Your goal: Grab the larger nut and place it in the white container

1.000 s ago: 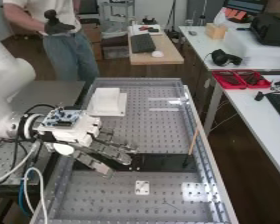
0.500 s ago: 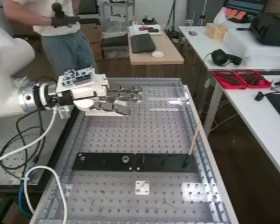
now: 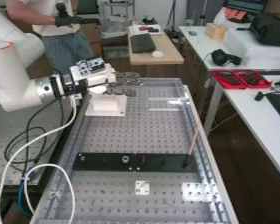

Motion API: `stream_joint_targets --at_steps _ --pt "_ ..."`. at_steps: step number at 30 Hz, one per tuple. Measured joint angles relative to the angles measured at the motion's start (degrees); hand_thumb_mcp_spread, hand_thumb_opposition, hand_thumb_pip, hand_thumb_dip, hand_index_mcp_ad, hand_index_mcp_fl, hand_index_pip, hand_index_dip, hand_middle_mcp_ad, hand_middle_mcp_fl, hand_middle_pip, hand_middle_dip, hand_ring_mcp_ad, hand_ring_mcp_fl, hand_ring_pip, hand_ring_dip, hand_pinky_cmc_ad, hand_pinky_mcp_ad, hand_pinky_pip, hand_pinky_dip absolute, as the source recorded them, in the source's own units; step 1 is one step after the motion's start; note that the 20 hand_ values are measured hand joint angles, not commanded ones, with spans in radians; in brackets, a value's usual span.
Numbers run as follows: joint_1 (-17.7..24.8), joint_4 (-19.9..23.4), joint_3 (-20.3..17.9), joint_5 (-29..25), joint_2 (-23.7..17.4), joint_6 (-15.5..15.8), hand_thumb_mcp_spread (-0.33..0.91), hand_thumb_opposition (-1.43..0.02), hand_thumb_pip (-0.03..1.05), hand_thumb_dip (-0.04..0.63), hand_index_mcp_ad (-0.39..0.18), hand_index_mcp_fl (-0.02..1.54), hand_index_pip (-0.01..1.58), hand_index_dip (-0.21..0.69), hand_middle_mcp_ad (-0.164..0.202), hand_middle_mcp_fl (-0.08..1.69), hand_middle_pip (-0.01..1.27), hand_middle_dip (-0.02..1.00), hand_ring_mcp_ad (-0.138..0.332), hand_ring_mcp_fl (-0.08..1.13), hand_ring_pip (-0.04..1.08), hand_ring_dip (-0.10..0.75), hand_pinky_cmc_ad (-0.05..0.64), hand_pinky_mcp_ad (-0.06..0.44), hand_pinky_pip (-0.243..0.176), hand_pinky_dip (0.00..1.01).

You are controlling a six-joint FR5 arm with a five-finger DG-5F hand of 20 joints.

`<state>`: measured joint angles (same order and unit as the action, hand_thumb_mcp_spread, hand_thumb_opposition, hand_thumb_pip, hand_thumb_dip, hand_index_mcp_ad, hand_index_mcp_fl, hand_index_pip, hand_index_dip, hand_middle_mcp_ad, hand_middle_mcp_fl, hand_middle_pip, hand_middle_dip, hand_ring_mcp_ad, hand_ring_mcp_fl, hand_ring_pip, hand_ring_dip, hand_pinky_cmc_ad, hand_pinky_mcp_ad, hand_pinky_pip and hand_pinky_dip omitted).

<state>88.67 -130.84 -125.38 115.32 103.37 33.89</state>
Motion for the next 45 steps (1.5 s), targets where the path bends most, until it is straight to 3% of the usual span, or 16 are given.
stream_joint_targets --at_steps 6,13,17,19,45 --pt "0.81 -3.82 1.14 0.22 0.09 2.49 0.35 -0.9 0.67 0.188 -0.103 0.34 1.53 0.087 0.077 0.03 0.14 0.24 0.131 0.0 0.11 0.14 0.328 0.291 -0.105 0.51" --pt "1.04 -4.52 1.11 0.53 0.1 2.99 0.39 -0.93 0.68 0.216 -0.152 0.21 1.53 0.106 0.072 0.01 0.14 0.25 0.127 0.0 0.09 0.15 0.33 0.297 -0.105 0.44" --pt "1.1 -4.43 1.04 0.61 0.09 2.99 0.41 -0.93 0.7 0.222 -0.152 0.18 1.53 0.112 0.059 0.01 0.14 0.25 0.131 0.0 0.09 0.15 0.33 0.278 -0.105 0.4" --pt "1.11 -4.42 1.01 0.63 0.09 3.01 0.41 -0.93 0.7 0.222 -0.152 0.18 1.53 0.112 0.059 0.01 0.14 0.25 0.131 0.0 0.09 0.15 0.33 0.26 -0.105 0.39" --pt "4.31 -6.49 0.37 3.87 0.07 2.32 0.41 -0.93 0.7 0.222 -0.154 0.19 1.53 0.122 0.063 0.01 0.14 0.25 0.134 0.0 0.09 0.155 0.335 0.262 -0.105 0.36"
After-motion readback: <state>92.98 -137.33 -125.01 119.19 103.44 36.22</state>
